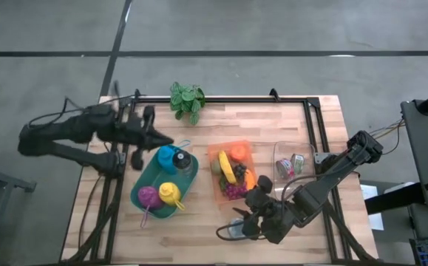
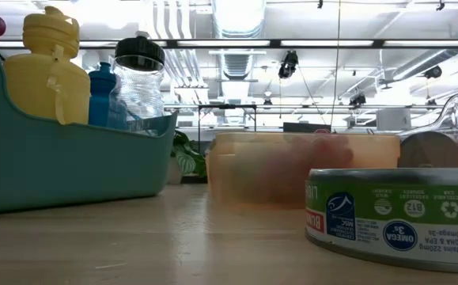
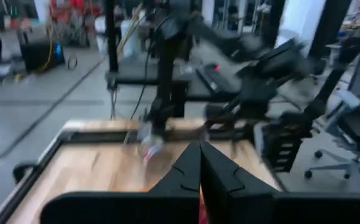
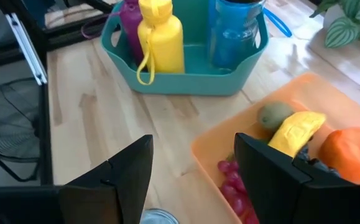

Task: Pick & Place Food Item
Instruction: Put the green tuna can into the transparent bin

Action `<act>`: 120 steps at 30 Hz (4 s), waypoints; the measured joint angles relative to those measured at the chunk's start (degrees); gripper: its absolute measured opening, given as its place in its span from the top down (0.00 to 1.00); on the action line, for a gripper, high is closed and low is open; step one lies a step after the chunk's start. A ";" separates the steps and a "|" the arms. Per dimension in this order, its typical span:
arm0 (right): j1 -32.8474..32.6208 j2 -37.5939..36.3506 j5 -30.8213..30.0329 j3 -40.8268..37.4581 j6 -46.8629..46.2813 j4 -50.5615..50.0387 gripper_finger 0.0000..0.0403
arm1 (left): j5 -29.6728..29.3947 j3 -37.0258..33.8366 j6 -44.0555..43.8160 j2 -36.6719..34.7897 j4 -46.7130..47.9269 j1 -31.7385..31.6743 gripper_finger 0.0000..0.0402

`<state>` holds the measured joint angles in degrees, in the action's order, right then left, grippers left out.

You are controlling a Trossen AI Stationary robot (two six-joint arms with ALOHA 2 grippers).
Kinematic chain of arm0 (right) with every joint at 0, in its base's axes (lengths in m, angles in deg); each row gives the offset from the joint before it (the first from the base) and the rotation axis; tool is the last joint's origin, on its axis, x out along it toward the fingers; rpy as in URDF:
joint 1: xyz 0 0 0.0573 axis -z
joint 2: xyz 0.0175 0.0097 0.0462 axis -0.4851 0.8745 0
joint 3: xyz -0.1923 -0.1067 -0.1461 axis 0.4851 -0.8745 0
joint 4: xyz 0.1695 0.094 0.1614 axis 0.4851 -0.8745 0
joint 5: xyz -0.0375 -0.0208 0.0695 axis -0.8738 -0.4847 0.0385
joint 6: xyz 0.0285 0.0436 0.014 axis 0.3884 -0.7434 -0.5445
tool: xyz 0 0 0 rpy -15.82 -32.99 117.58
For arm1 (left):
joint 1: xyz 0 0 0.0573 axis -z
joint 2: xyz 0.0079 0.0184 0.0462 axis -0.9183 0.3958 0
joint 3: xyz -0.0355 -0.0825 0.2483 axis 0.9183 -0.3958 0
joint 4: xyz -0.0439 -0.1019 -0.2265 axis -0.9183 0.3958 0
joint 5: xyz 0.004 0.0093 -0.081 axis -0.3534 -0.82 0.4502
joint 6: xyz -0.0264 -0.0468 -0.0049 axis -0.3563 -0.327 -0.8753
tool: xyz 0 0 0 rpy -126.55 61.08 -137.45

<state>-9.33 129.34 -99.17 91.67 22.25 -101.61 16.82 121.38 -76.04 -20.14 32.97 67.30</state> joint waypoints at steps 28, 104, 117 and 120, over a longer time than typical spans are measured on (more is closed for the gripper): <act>0.00 -1.53 0.14 0.00 9.23 -6.47 0.45 | -59.57 3.71 -16.77 33.22 -15.35 57.38 0.99; -10.19 0.24 7.91 -27.17 2.96 29.75 0.45 | -47.15 3.69 -42.18 68.00 -37.47 47.95 0.99; -10.16 6.42 8.17 -27.23 2.80 30.77 0.45 | -36.01 3.69 -40.74 68.00 -37.87 43.07 0.99; -10.14 7.65 8.18 -27.23 2.81 32.78 0.45 | -35.96 3.69 -40.43 68.00 -37.88 43.07 0.99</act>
<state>-19.47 136.99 -90.98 64.44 25.06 -68.83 -19.14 125.07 -116.47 47.86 -4.91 110.36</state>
